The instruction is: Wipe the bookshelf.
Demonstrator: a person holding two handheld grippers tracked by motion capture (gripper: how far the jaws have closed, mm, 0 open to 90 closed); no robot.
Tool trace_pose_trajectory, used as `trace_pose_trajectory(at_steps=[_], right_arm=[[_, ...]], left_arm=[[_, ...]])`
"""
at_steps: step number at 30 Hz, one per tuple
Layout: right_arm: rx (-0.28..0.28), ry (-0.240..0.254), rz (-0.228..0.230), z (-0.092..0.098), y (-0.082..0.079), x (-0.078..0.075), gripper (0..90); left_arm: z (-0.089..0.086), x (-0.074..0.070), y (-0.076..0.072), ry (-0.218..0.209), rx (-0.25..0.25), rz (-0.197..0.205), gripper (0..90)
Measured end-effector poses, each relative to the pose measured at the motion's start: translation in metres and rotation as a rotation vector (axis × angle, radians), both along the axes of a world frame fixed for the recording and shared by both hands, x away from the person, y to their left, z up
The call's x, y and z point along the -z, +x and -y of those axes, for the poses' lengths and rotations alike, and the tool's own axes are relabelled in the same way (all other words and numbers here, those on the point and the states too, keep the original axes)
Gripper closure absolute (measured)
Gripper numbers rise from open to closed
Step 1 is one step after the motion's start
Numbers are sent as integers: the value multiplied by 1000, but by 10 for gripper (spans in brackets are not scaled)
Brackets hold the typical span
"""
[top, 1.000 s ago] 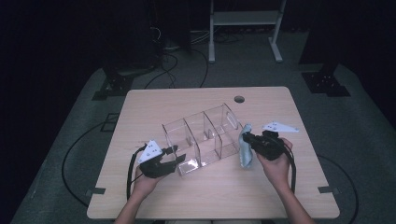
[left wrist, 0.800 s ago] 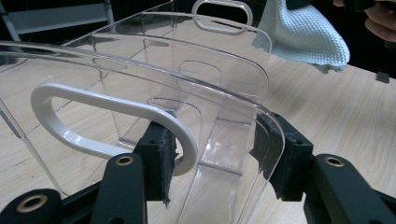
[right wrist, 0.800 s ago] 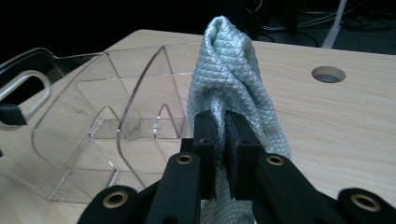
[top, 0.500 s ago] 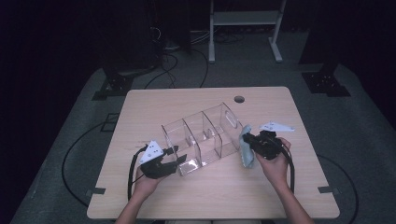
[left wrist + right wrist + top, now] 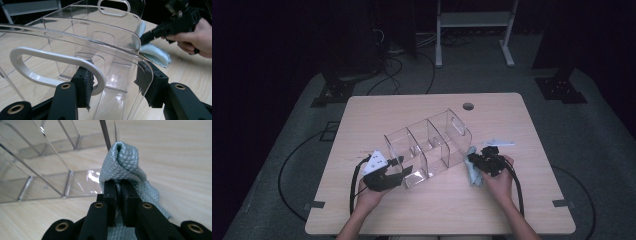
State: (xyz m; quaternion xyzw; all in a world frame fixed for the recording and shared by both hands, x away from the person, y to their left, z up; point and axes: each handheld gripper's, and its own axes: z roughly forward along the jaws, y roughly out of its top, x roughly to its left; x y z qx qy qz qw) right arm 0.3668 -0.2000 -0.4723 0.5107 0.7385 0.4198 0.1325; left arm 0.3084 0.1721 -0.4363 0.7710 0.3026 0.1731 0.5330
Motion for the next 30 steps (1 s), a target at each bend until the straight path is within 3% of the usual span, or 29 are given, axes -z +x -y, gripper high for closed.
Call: trace_pose_trajectory(at_steps=[3,11,14,17,21,24,27,30], right_arm=[[2,16,19,1,0,-4,831],[-2,-10,-50,-7,10,19,830],[0,-5,-46,-7,9,15,830],[3,14,-8,-5,7,9,830],[-3,3,-51,-7,9,21,830],[2,34,-49,-5,7,19,831],[-26,44,-13,-9,-5,12,831],[-96,30,3,-21,-17,11,830]], left_arm=[[-1,0,0,-7,3,-2,470],[-7,-2,1,-19,14,-12,464],[-8,-2,1,-12,16,-9,469],[-7,-2,1,-12,13,-7,472],[-6,-1,0,-12,5,-6,474],[-5,-1,0,-17,-2,-6,475],[-3,-1,-1,-17,-7,-2,476],[0,-1,-1,-16,-8,1,476]])
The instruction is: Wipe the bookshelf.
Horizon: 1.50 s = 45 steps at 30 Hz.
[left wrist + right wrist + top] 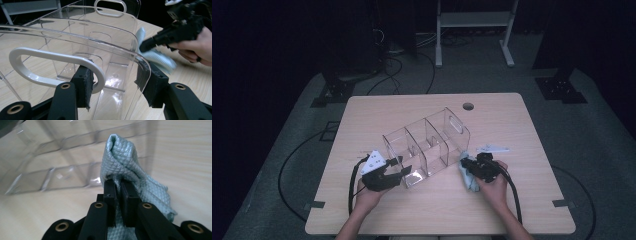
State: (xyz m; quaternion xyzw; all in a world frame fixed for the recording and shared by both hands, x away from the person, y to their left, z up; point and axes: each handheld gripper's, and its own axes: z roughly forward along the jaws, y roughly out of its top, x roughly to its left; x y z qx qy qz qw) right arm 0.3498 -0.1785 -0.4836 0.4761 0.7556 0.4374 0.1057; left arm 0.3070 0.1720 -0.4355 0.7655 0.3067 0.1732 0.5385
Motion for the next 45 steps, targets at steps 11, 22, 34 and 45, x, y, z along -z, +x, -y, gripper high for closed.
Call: trace_pose_trajectory(at_steps=[11,22,34,45], right_arm=[[-46,-10,-15,-30,0,9,830],[-41,-16,-2,-28,-2,7,829],[-36,5,24,-24,-3,-2,828],[-44,42,118,-19,-8,-46,828]], left_arm=[[7,1,-3,3,0,3,475],[10,1,-5,6,5,0,473],[16,2,-12,16,-12,11,472],[21,2,-19,17,-10,7,470]])
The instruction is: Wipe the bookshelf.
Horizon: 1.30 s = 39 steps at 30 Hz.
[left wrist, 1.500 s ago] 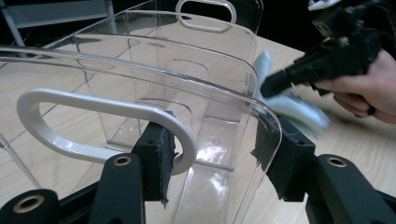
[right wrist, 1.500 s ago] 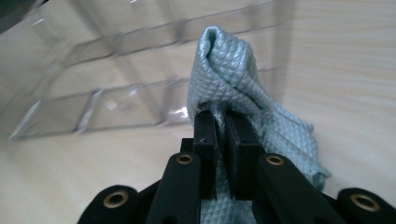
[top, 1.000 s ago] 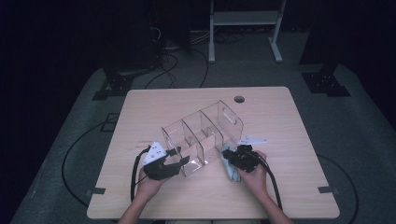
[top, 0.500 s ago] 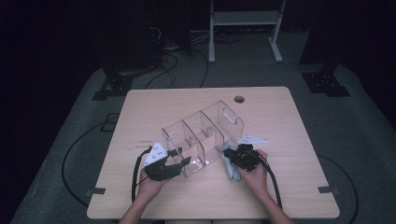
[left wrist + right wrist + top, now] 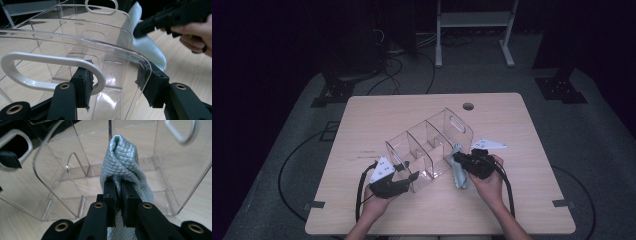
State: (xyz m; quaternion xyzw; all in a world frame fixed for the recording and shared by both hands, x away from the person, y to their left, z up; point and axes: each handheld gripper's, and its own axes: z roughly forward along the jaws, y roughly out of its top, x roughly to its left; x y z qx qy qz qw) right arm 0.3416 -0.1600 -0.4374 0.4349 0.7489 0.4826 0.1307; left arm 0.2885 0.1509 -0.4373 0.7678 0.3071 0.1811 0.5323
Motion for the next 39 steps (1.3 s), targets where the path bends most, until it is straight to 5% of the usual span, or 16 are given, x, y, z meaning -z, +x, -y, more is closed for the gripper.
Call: trace_pose_trajectory(at_steps=[7,17,23,30,39], right_arm=[[4,13,-57,1,2,21,828],[-6,-5,65,-3,4,-31,828],[-11,-10,59,-8,13,-39,831],[-1,4,33,3,3,-15,837],[12,-84,-122,-1,11,48,839]], left_arm=[[1,1,-1,0,5,4,468],[3,1,-2,-3,13,3,467],[3,1,-2,-5,13,3,468],[3,1,-2,-10,10,0,468],[4,1,-2,-10,16,-3,467]])
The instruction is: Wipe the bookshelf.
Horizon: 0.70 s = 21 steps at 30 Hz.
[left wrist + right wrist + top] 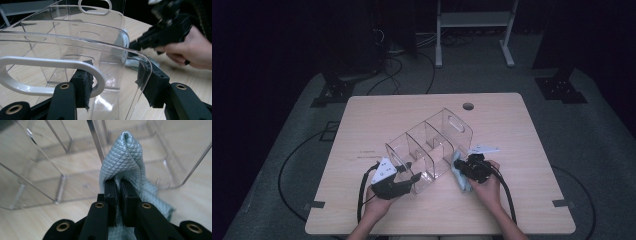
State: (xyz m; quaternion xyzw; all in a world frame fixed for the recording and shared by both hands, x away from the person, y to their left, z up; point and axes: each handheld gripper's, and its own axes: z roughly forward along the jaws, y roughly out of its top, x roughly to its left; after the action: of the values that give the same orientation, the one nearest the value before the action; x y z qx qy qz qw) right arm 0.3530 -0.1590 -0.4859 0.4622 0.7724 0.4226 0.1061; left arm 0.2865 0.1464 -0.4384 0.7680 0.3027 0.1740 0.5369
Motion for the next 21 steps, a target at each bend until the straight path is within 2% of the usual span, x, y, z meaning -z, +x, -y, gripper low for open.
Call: trace_pose_trajectory(at_steps=[2,4,6,13,15,16,19,21], right_arm=[[-1,-12,-16,-1,0,5,839],[0,6,-29,1,0,4,839],[1,24,-24,2,-1,0,840],[1,99,74,10,-12,-34,839],[-1,91,106,12,-15,-41,840],[1,88,107,12,-16,-43,839],[4,74,87,13,-16,-33,839],[1,55,47,11,-15,-20,839]], left_arm=[[0,0,0,-3,0,0,467],[1,0,-1,-7,1,-3,467],[2,0,-1,-1,3,1,467],[10,-1,-4,-9,9,-14,465],[12,-2,-5,-1,14,-15,464],[14,-2,-5,-4,14,-17,464],[16,-2,-7,-1,14,-18,464],[17,-1,-8,5,14,-17,463]])
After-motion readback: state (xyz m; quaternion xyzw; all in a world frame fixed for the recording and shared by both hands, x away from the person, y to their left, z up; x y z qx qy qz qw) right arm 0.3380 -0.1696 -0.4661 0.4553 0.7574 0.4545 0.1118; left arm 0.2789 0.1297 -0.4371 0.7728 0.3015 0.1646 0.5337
